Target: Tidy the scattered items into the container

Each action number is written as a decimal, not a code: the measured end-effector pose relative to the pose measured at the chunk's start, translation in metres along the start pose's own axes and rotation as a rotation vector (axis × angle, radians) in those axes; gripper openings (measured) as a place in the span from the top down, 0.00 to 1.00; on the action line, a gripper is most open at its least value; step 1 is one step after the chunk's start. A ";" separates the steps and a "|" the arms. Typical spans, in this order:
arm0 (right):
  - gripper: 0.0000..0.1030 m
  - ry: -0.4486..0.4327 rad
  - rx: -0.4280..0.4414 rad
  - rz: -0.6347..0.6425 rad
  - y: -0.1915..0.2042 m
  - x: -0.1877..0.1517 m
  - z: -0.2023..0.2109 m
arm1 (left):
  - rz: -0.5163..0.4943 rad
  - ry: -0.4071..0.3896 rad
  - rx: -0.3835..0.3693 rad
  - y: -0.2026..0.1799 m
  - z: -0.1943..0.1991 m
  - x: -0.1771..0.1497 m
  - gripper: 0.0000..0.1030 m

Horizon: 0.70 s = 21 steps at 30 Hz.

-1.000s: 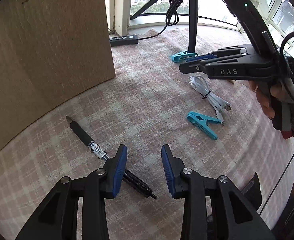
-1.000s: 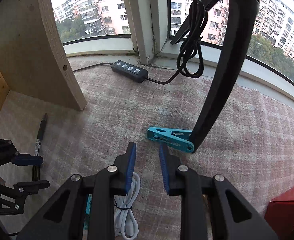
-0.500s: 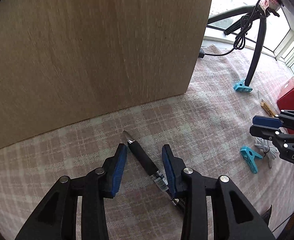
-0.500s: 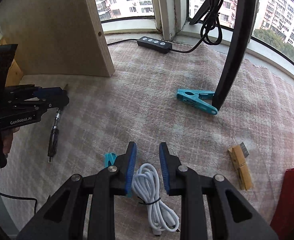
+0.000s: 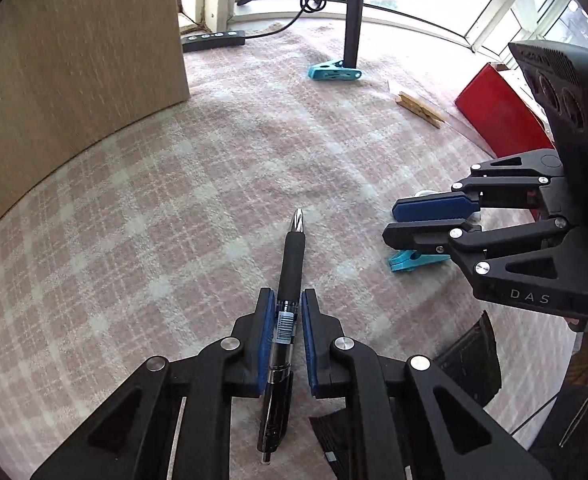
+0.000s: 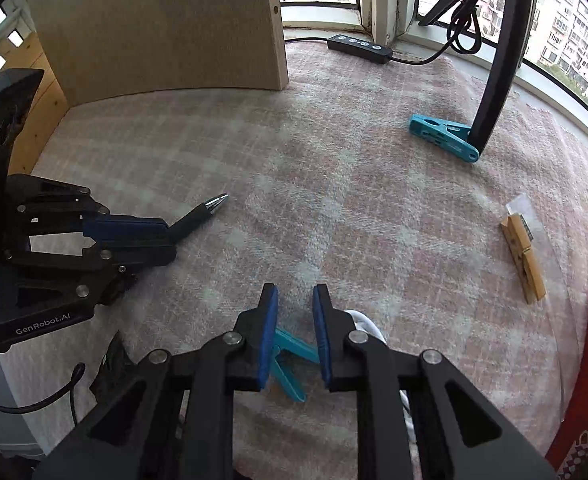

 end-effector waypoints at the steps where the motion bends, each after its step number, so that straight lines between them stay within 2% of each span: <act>1: 0.82 0.019 0.041 0.016 0.005 -0.012 0.003 | -0.036 0.021 -0.028 -0.012 0.002 -0.010 0.88; 3: 0.82 0.018 0.108 0.026 0.010 -0.029 0.016 | -0.079 0.032 -0.050 -0.027 0.012 -0.023 0.87; 5: 0.82 -0.060 0.105 -0.025 -0.004 -0.032 0.037 | -0.077 0.002 -0.038 -0.029 0.027 -0.023 0.87; 7: 0.82 -0.146 0.070 -0.121 -0.031 -0.022 0.054 | -0.061 -0.039 -0.002 -0.025 0.040 -0.015 0.86; 10: 0.82 -0.182 -0.006 -0.233 -0.071 0.004 0.052 | -0.024 -0.080 0.050 -0.017 0.051 0.005 0.86; 13: 0.82 -0.155 -0.042 -0.276 -0.093 0.032 0.028 | -0.009 -0.106 0.068 -0.015 0.051 0.025 0.86; 16: 0.82 -0.108 -0.072 -0.242 -0.090 0.028 0.009 | -0.012 -0.106 0.052 -0.023 0.033 0.047 0.86; 21: 0.82 -0.083 -0.080 -0.177 -0.067 -0.001 0.001 | -0.078 -0.032 0.019 -0.049 0.000 0.046 0.86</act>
Point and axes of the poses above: each gripper's, at about its wrist camera, not at the fingertips, and z roughly against the way its jaws point, y to its left, x to its top, the point moved 6 cm from there along -z, roughly the way its jaws point, and after that the axes turned 8 degrees about y, right-handed, at the moved point
